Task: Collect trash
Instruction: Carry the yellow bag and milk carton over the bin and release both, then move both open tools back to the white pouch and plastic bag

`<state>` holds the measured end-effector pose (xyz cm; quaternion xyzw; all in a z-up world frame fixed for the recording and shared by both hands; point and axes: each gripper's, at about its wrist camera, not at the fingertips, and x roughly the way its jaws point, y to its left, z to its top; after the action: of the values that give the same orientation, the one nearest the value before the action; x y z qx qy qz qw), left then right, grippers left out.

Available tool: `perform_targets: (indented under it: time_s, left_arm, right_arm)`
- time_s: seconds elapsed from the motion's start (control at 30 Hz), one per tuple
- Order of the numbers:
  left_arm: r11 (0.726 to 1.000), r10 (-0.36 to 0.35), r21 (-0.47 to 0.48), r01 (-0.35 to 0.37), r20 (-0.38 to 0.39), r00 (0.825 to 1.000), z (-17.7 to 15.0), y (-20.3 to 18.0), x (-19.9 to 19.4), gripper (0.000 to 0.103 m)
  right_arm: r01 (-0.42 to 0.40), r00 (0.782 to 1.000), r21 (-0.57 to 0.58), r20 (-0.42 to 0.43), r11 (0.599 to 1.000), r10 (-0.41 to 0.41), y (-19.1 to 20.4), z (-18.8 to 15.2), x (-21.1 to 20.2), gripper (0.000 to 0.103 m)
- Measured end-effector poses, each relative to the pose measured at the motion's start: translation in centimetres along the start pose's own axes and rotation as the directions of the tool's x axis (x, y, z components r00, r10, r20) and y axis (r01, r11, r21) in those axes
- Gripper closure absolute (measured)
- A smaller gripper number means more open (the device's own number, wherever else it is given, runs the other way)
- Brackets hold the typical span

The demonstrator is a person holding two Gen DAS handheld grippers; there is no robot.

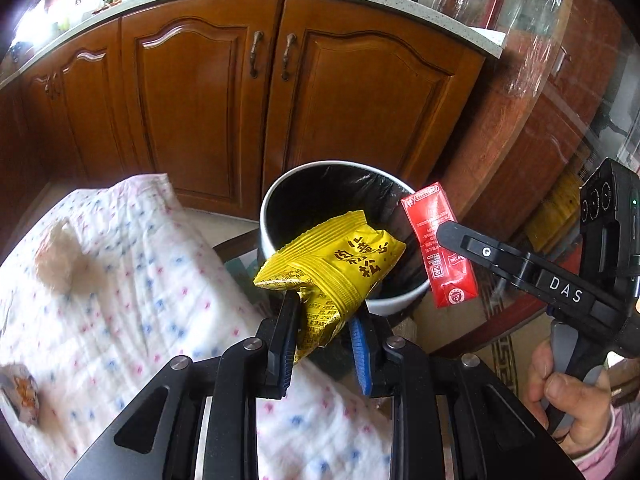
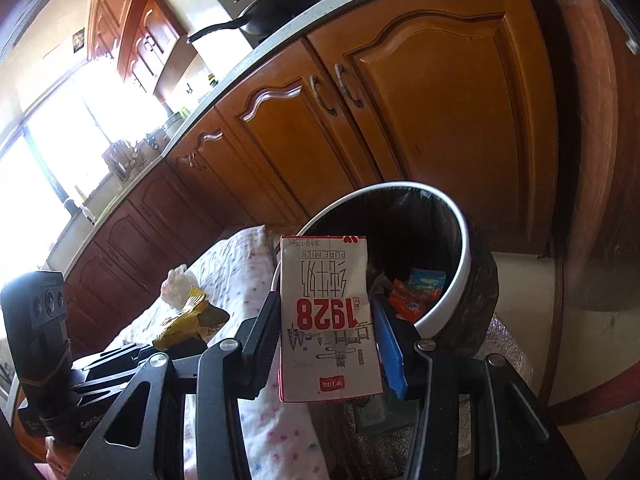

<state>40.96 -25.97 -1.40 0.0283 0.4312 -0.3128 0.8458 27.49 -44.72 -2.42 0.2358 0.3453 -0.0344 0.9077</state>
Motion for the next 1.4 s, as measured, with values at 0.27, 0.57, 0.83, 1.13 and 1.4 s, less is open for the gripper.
perform_targets:
  time_s: [0.27,0.57,0.83,1.13,1.4]
  left_arm:
    - [1.000,0.020,0.023,-0.018,-0.074,0.997,3.3,-0.4,5.2,0.079]
    - [1.000,0.019,0.023,-0.016,-0.148,0.989,4.4,-0.4,9.7,0.072]
    - [0.999,0.036,0.016,-0.034,-0.144,0.989,4.0,0.0,9.8,0.053]
    - [0.997,0.035,-0.060,-0.039,-0.066,0.997,0.7,1.5,5.3,0.045]
    - [0.976,0.046,-0.213,-0.052,-0.033,0.998,-4.9,5.0,0.6,0.042]
  right_arm:
    - [0.036,0.999,0.013,0.000,0.999,-0.036,-1.4,2.1,1.8,0.057]
    - [0.077,0.996,0.003,-0.045,0.997,-0.077,-2.7,2.9,4.2,0.057]
    - [0.091,0.993,-0.027,-0.072,0.995,-0.093,-2.6,2.9,4.6,0.050]
    - [0.015,1.000,0.019,0.004,1.000,-0.015,-1.6,1.5,2.1,0.020]
    - [-0.059,0.996,0.022,0.065,0.998,0.058,1.5,-2.0,-0.1,0.007]
